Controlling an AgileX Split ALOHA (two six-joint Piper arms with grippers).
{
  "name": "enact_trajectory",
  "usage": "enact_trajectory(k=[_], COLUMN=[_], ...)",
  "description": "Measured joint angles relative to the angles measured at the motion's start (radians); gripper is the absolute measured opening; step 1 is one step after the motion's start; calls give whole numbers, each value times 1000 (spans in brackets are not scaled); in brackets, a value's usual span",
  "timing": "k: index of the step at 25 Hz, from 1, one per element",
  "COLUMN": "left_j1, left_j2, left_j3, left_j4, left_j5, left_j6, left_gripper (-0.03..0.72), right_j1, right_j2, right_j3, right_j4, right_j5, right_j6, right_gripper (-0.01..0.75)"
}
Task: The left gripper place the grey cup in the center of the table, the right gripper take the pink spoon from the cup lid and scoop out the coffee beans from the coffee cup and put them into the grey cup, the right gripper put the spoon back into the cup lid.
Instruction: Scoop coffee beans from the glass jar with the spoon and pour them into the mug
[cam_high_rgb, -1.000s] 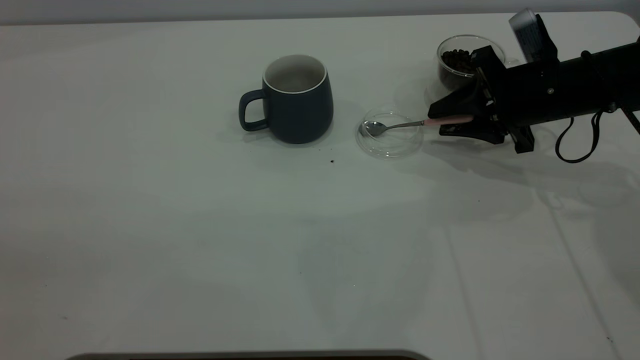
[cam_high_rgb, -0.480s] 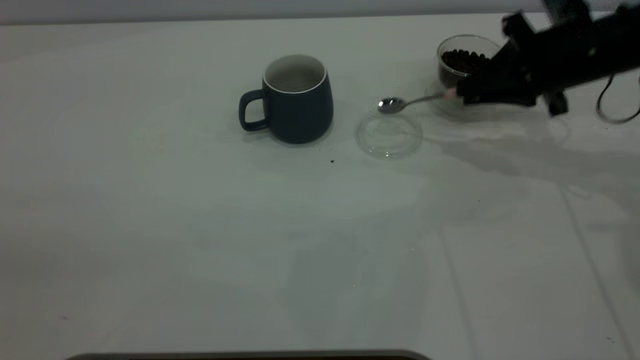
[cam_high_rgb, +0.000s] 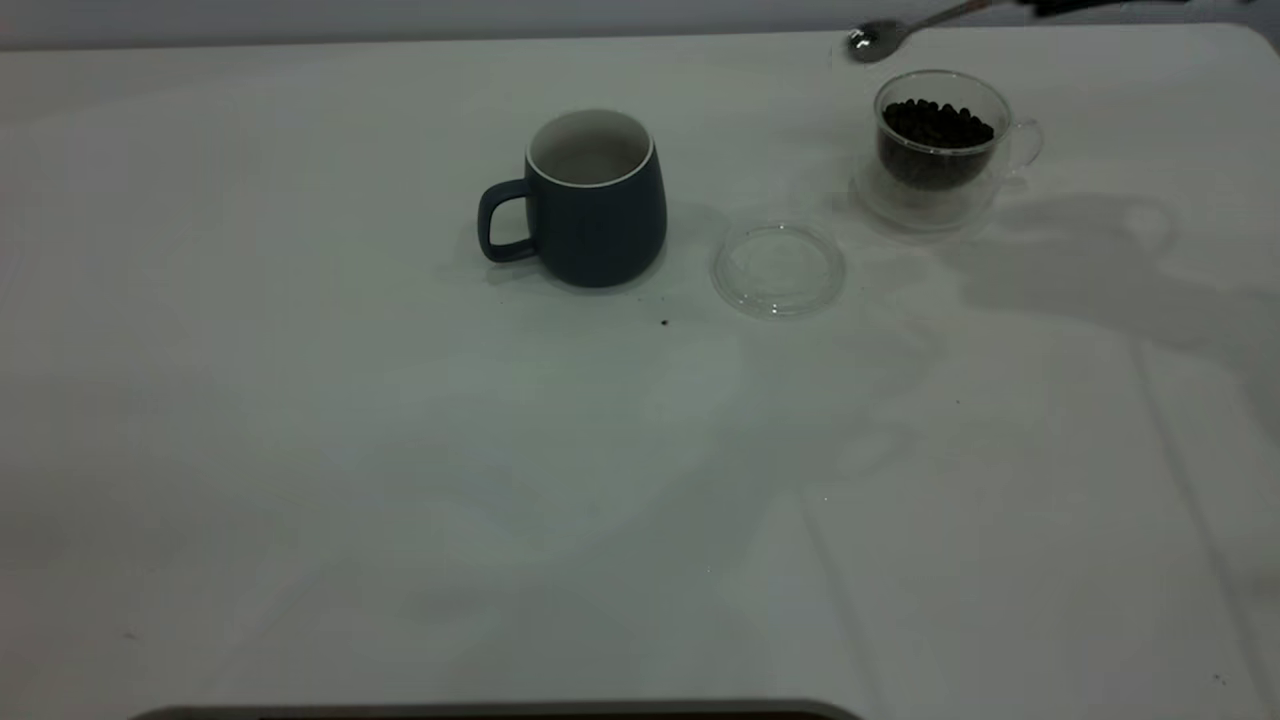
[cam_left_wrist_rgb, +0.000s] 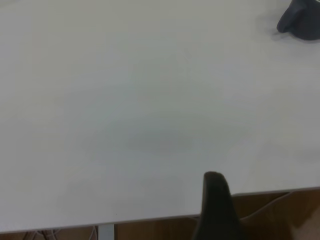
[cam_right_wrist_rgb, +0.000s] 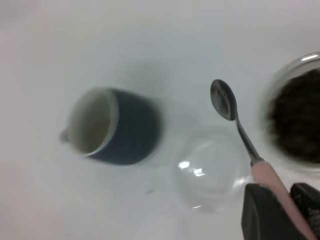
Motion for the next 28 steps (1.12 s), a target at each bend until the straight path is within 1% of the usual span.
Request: enact_trajectory(k=[2,5,9,13,22,28], left_j1=[0,0,0,0,0,0], left_j2=[0,0,0,0,0,0], left_j3=[0,0,0,0,0,0], left_j4=[0,0,0,0,0,0], left_j5=[0,0,0,0,0,0], left_j6=[-3,-2,-2,-2,-2,-2], left_gripper=[567,567,567,567,567,567], right_j1=[-14,-31,-33,-24,-15,-15], right_j2=[6,33,79,100,138,176], right_j3=[-17,-62,-121,-128,-129,-130], right_j4=[-44,-118,-256,-324,-347,-307], right_j5=[-37,-61,-57,-59,-131,-97], right_j6=[22,58,146,181,186,193], right_gripper=[103,103,103,103,103,103])
